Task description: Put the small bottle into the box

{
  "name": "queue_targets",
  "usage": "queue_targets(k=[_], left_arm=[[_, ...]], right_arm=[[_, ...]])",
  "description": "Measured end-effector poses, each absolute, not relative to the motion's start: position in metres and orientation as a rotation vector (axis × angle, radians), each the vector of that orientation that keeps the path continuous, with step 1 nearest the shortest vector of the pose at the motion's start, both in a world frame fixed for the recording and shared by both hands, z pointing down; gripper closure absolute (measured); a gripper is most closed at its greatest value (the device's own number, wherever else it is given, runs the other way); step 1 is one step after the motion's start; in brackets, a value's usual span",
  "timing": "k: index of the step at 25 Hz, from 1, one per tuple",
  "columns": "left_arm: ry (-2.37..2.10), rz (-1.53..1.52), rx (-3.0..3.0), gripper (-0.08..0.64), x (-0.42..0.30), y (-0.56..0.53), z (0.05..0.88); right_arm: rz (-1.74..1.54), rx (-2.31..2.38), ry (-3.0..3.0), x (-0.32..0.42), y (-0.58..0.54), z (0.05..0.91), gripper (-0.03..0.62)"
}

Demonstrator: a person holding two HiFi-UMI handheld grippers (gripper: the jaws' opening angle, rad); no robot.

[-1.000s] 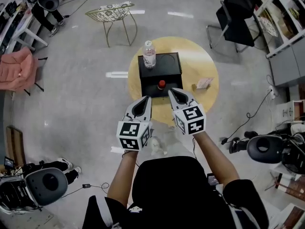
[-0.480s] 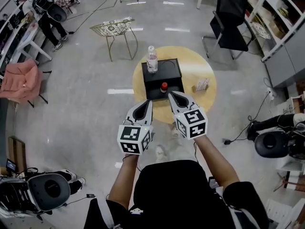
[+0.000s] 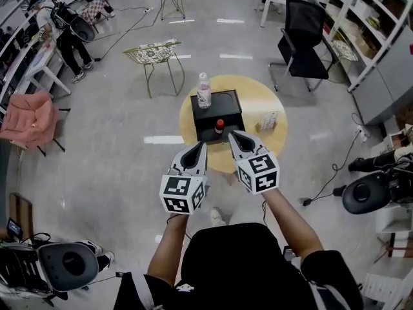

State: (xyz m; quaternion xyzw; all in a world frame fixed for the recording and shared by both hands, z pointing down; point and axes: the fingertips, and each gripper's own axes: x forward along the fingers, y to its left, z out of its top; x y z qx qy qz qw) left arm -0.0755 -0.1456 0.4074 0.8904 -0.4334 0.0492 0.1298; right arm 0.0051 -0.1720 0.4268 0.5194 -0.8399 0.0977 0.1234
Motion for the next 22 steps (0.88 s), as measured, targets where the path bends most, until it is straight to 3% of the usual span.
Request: queue_targets(k=[22], left_arm=[[-1.341, 0.105, 2.611, 0.549, -0.008, -0.037, 0.361]], right_arm=[[0.236, 1.509, -2.561, 0.068, -0.067, 0.374, 0.589]])
